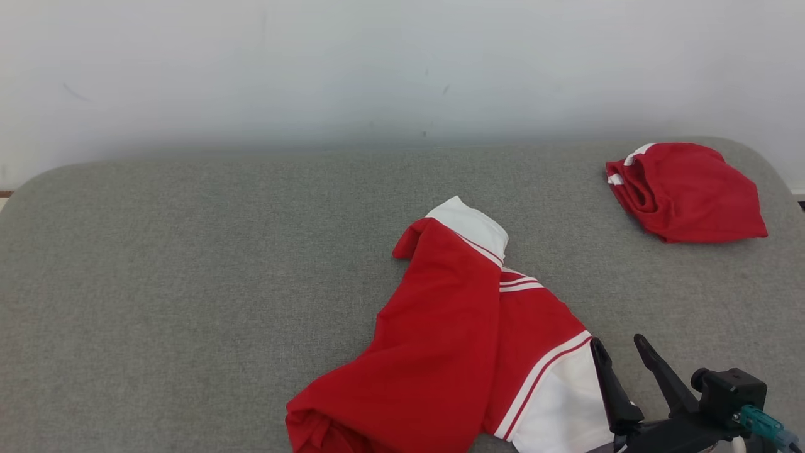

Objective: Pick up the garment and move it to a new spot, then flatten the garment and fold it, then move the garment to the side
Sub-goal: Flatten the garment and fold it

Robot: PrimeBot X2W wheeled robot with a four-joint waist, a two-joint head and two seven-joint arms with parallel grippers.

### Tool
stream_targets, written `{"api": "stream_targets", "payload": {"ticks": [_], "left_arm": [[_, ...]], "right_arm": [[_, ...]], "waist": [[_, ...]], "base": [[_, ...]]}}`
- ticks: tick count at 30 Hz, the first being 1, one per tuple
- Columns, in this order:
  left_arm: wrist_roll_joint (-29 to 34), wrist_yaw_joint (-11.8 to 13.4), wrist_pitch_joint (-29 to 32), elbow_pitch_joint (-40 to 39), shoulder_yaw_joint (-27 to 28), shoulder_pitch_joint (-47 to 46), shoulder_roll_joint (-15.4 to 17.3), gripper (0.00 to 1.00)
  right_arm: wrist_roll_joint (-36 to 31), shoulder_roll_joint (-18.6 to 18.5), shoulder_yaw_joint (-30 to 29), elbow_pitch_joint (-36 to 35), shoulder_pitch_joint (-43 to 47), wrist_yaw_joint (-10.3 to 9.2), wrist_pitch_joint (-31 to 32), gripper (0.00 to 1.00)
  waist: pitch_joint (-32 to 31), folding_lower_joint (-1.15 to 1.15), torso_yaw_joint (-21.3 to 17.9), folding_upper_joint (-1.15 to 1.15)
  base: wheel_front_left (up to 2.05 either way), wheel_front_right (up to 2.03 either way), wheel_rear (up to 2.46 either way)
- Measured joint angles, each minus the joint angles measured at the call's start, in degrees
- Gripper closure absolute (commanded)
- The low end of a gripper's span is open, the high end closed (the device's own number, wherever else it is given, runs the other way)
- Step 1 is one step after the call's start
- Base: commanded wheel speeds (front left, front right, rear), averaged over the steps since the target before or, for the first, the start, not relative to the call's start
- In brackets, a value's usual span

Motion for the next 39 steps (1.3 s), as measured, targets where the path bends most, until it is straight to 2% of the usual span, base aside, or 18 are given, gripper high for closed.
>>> {"api": "stream_targets", "payload": {"ticks": [11, 12, 13, 14, 15, 21, 30, 35, 39], "left_arm": [[0.1, 2.4, 0.0, 7.8, -1.5, -4.2, 0.0, 0.0], [0.1, 2.7, 0.0, 8.6, -1.8, -4.7, -0.1, 0.33], [0.1, 3.0, 0.0, 9.2, -2.0, -5.2, -0.1, 0.56], [0.1, 3.3, 0.0, 10.1, -2.3, -5.7, -0.1, 0.89], [0.5, 3.4, 0.0, 11.0, -2.6, -6.2, 0.0, 1.0], [-0.4, 4.2, 0.0, 8.5, -2.5, -7.0, 0.0, 1.0], [-1.6, 1.8, 0.0, -6.7, 0.1, -4.8, 0.3, 1.0], [-1.4, 1.3, 0.0, -14.2, 2.1, -5.4, 2.7, 1.0], [-1.3, 0.8, 1.1, -16.9, 4.6, -9.8, 5.5, 1.0]], "right_arm": [[-0.2, 0.1, 0.0, 0.1, -0.4, 0.0, -0.1, 0.0], [-0.2, 0.1, -0.1, 0.1, -0.4, 0.0, -0.2, 0.0], [-0.2, 0.1, -0.2, 0.0, -0.5, 0.0, -0.2, 0.0], [-0.4, 0.1, -0.2, 0.0, -0.7, 0.0, -0.2, 0.0], [-0.5, 0.1, -0.2, -0.1, -0.9, 0.0, -0.2, 0.0], [-0.6, 0.3, -0.4, -0.2, -1.0, 0.0, -0.6, 0.0], [-0.5, 0.5, -0.9, 0.5, -0.8, 0.0, -1.0, 0.0], [-0.2, 0.7, -0.8, 1.1, -0.8, 0.0, -1.5, 0.0], [-0.1, 1.3, -0.5, 2.0, -0.9, 0.0, -1.9, 0.0]], "waist": [[0.9, 0.0, -2.4, 0.0], [1.0, 0.0, -2.5, 0.0], [1.1, 0.0, -2.5, 0.0], [1.1, 0.0, -2.4, 0.0], [1.2, 0.0, -2.4, 0.0], [1.5, 0.0, -1.9, 0.0], [1.4, 0.0, -0.3, 0.0], [1.1, 0.0, 1.0, 0.0], [0.7, 0.0, 1.7, 0.0]], "base": [[0.0, 0.0, 0.0], [0.0, 0.0, 0.0], [0.0, 0.0, 0.0], [0.0, 0.0, 0.0], [0.0, 0.0, 0.0], [0.0, 0.0, 0.0], [0.0, 0.0, 0.0], [0.0, 0.0, 0.0], [0.0, 0.0, 0.0]]}}
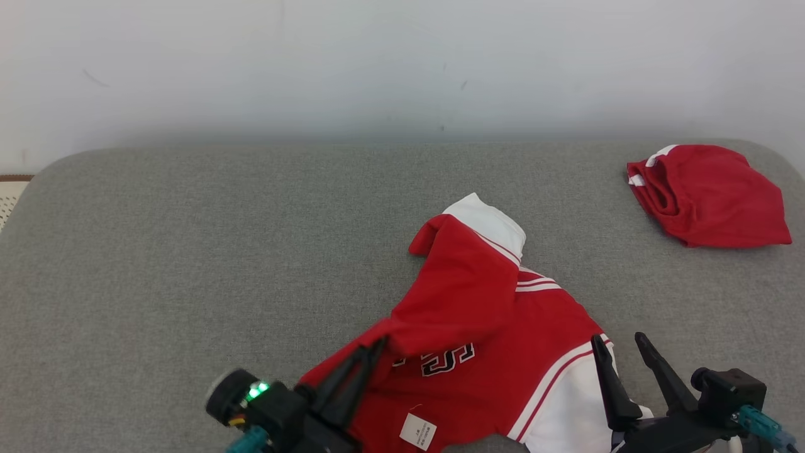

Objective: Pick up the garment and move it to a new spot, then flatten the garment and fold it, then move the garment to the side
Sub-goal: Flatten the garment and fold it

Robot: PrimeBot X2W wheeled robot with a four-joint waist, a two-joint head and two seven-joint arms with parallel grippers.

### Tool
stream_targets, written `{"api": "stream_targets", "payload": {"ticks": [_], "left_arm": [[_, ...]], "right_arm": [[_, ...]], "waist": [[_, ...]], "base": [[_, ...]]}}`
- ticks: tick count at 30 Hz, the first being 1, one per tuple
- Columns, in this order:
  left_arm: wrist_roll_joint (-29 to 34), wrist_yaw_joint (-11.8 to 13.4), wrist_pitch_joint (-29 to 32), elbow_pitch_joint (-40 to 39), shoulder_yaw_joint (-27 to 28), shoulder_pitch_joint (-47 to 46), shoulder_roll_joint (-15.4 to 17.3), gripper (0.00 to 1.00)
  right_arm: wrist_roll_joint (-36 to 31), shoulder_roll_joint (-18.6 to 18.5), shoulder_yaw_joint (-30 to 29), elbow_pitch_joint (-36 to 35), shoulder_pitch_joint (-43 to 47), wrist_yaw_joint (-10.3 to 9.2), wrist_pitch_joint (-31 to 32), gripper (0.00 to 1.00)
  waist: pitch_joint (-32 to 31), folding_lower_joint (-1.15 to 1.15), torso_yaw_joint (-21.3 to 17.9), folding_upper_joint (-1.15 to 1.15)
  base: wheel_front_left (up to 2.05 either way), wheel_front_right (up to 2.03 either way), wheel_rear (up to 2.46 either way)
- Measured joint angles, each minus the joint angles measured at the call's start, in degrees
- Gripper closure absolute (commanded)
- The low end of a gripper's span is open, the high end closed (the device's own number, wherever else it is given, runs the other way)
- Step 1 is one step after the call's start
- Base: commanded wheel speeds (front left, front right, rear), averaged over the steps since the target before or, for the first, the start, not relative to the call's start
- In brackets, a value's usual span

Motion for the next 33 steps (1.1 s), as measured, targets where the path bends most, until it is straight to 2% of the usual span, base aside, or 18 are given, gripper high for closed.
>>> {"api": "stream_targets", "payload": {"ticks": [10, 16, 25, 33], "left_arm": [[-1.7, -2.0, 5.8, -0.6, 6.3, -16.2, 8.0, 1.0], [-4.7, -2.5, 7.7, 0.8, 8.4, -24.5, 10.3, 1.0], [-6.1, -2.5, 7.9, 4.3, 9.2, -25.8, 11.7, 1.0], [-7.8, -2.5, 5.6, 13.2, 11.6, -25.8, 13.6, 1.0]], "right_arm": [[1.1, 0.5, 1.5, 3.2, -1.6, 0.0, -1.8, 0.0], [1.2, 0.7, 2.1, 4.8, -2.8, 0.0, -3.1, 0.0], [1.5, 0.6, 2.0, 6.2, -3.5, 0.0, -4.1, 0.0], [1.6, 0.4, 2.7, 6.6, -5.0, 0.0, -4.3, 0.0]], "waist": [[0.1, 0.0, -1.4, 0.0], [0.4, 0.0, -2.9, 0.0], [1.1, 0.0, -4.8, 0.0], [2.9, 0.01, -5.6, 0.0]], "base": [[0.0, 0.0, 0.0], [0.0, 0.0, 0.0], [0.0, 0.0, 0.0], [0.0, 0.0, 0.0]]}}
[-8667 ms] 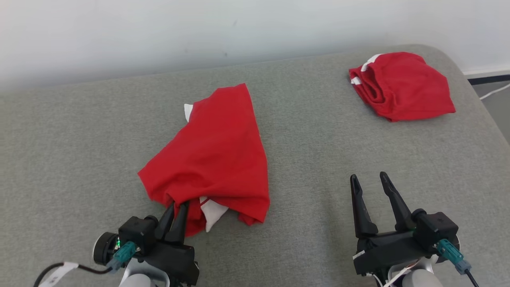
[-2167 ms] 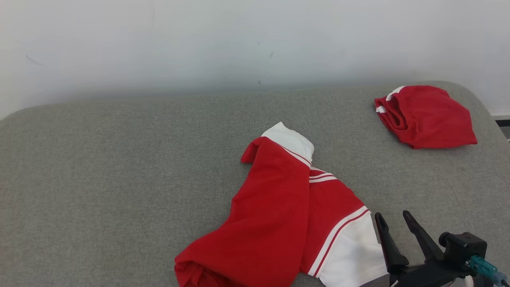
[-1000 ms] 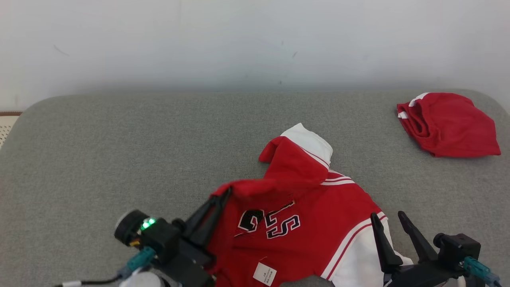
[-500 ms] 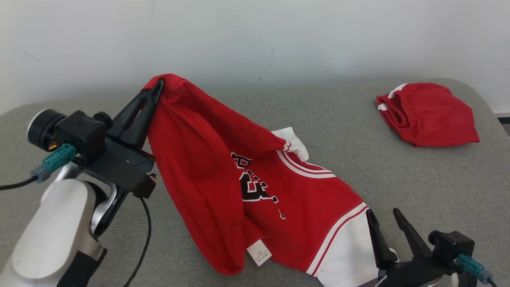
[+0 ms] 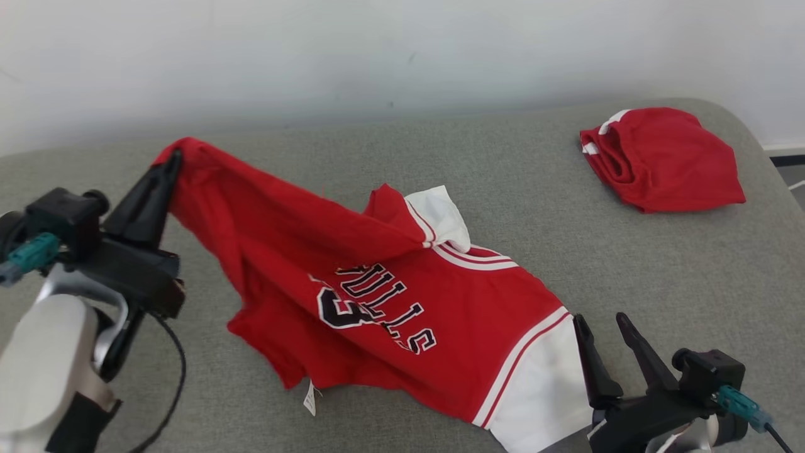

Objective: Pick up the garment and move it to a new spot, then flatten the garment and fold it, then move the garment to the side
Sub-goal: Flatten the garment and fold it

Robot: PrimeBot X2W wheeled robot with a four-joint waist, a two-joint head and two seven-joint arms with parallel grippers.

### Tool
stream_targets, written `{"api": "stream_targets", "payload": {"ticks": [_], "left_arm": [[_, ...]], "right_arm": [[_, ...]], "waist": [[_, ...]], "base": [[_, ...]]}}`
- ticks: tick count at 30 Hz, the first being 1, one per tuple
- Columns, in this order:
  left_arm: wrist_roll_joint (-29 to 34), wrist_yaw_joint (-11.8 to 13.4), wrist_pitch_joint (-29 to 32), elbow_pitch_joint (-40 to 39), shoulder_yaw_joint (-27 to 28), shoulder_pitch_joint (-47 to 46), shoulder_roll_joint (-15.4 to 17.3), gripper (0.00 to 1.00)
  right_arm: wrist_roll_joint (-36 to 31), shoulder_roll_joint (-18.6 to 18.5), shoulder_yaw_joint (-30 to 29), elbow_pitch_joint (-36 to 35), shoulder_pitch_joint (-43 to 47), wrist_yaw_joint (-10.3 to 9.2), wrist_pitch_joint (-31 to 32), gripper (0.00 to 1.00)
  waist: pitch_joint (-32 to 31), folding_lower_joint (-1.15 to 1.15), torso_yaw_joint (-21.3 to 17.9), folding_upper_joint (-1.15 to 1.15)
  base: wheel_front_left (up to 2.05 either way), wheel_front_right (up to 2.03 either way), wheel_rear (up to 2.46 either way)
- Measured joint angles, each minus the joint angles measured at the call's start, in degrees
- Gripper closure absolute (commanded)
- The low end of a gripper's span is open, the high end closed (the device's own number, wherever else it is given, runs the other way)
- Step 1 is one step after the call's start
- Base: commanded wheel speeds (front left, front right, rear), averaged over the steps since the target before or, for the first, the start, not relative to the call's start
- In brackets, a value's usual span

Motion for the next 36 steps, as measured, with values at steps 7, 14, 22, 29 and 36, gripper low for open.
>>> {"api": "stream_targets", "payload": {"ticks": [7, 14, 22, 29, 36], "left_arm": [[-1.3, -0.1, -2.9, 10.7, 0.3, -4.2, 1.3, 1.0], [-2.0, -0.4, -5.4, 21.1, -0.3, -7.0, 1.8, 0.0], [-3.0, -0.6, -6.4, 27.9, -1.4, -4.8, 2.3, 0.0], [-3.6, 0.3, -6.6, 17.2, 0.5, 3.8, -1.6, 0.0], [-3.0, 1.8, -6.6, 7.6, 1.3, 13.0, -7.1, 0.0]], "right_arm": [[0.3, -0.1, 1.5, 1.2, -2.4, 0.0, -0.2, 0.0], [0.5, 0.0, 2.2, 2.8, -3.4, 0.0, -0.9, 0.0], [0.6, 0.0, 1.9, 3.7, -3.4, 0.0, -1.1, 0.0], [0.8, -0.1, 0.7, 3.7, -2.9, 0.0, -1.4, 0.0], [0.8, -0.1, 0.3, 3.3, -2.3, 0.0, -0.9, 0.0]], "waist": [[1.5, 0.0, -1.8, 0.0], [2.9, 0.0, -3.1, 0.0], [2.3, -0.01, -1.5, 0.0], [1.5, -0.01, 1.8, 0.0], [1.1, -0.01, 4.1, 0.0]], "base": [[0.0, 0.0, 0.0], [0.0, 0.0, 0.0], [0.0, 0.0, 0.0], [0.0, 0.0, 0.0], [0.0, 0.0, 0.0]]}}
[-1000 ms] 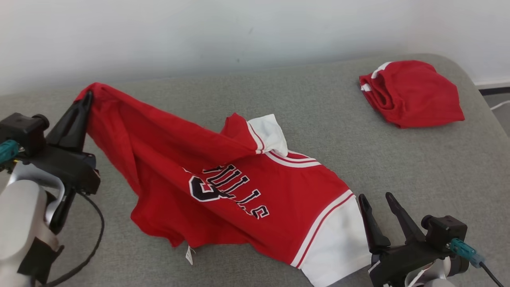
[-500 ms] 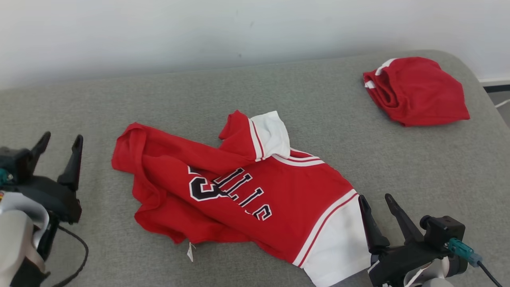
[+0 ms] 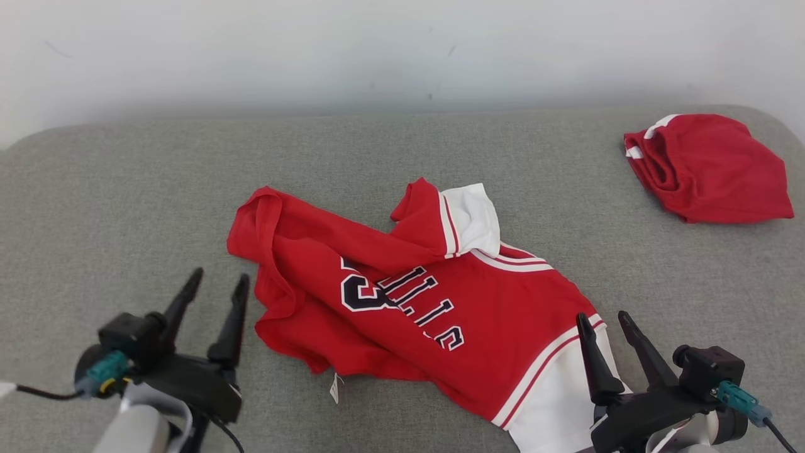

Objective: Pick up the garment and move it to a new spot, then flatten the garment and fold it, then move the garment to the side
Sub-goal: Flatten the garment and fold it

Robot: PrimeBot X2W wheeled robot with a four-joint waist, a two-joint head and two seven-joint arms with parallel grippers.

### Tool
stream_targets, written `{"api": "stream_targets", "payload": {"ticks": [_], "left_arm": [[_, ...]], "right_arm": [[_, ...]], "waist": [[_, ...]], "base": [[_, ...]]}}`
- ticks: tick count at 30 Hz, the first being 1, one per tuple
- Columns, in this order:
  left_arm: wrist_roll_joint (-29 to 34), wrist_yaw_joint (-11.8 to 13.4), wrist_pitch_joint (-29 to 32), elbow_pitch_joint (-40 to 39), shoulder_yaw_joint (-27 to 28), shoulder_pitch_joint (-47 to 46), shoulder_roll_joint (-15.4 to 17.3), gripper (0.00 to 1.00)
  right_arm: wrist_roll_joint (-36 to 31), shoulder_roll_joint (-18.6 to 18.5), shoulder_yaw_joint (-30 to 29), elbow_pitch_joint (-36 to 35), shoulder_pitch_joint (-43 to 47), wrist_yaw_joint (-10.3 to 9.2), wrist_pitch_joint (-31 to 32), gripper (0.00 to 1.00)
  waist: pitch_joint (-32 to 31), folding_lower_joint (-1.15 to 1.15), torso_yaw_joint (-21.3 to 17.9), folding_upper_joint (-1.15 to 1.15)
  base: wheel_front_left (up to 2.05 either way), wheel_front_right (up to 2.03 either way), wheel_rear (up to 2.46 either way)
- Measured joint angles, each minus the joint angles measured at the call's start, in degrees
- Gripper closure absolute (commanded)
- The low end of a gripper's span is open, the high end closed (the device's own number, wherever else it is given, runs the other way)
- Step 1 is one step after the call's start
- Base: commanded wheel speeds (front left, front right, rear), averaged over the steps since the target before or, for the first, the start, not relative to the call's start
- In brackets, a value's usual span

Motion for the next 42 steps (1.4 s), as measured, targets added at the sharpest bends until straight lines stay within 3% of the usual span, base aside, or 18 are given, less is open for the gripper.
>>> {"api": "stream_targets", "payload": {"ticks": [18, 42], "left_arm": [[4.7, 0.2, 0.0, -5.5, -0.6, 12.5, -8.1, 0.0], [10.2, -0.7, 0.0, 4.2, 0.8, 10.3, -10.0, 0.0]], "right_arm": [[-0.3, -0.4, -0.9, -1.1, 0.3, 0.0, 0.5, 0.0], [-0.3, -0.4, -0.4, -0.9, 0.0, 0.0, 0.2, 0.0]], "waist": [[0.3, 0.0, -0.4, 0.0], [1.4, 0.0, -2.5, 0.0]], "base": [[0.0, 0.0, 0.0], [0.0, 0.0, 0.0]]}}
